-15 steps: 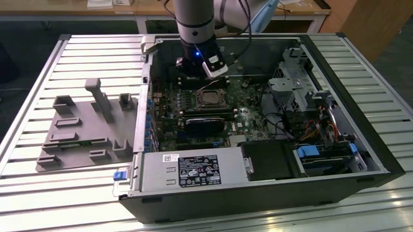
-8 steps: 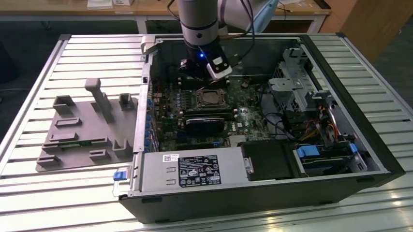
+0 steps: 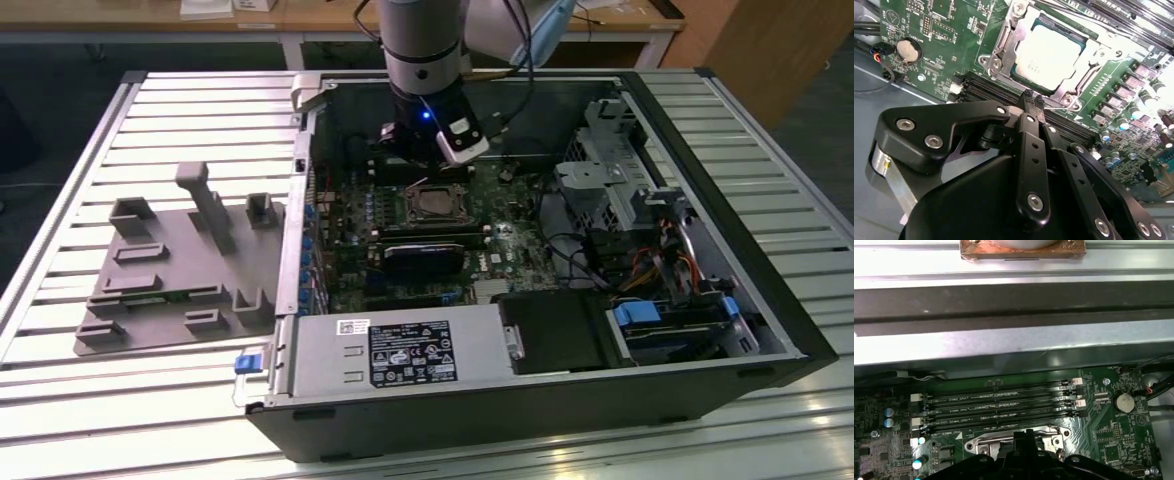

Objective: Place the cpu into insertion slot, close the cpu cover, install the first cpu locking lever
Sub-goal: 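Close the cpu cover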

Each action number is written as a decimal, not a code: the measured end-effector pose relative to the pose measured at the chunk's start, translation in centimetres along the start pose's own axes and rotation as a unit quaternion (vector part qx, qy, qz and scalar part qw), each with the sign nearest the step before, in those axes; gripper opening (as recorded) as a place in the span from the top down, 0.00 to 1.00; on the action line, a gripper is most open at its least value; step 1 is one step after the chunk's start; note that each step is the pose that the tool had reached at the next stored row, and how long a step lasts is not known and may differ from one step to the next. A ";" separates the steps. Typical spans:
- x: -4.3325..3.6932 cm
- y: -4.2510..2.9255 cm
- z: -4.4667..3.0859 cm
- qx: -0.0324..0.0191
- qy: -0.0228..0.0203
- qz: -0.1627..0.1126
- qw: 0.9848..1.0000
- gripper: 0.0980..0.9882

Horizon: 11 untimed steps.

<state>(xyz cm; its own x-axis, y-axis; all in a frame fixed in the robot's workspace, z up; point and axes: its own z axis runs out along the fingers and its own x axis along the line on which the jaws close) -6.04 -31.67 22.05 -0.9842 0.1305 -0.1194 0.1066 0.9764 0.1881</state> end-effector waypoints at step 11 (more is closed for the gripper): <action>-0.33 0.03 0.06 0.000 0.000 0.000 1.000 1.00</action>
<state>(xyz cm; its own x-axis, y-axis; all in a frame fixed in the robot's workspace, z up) -5.70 -31.67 22.04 -0.9841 0.1307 -0.1200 0.1068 0.9764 0.1875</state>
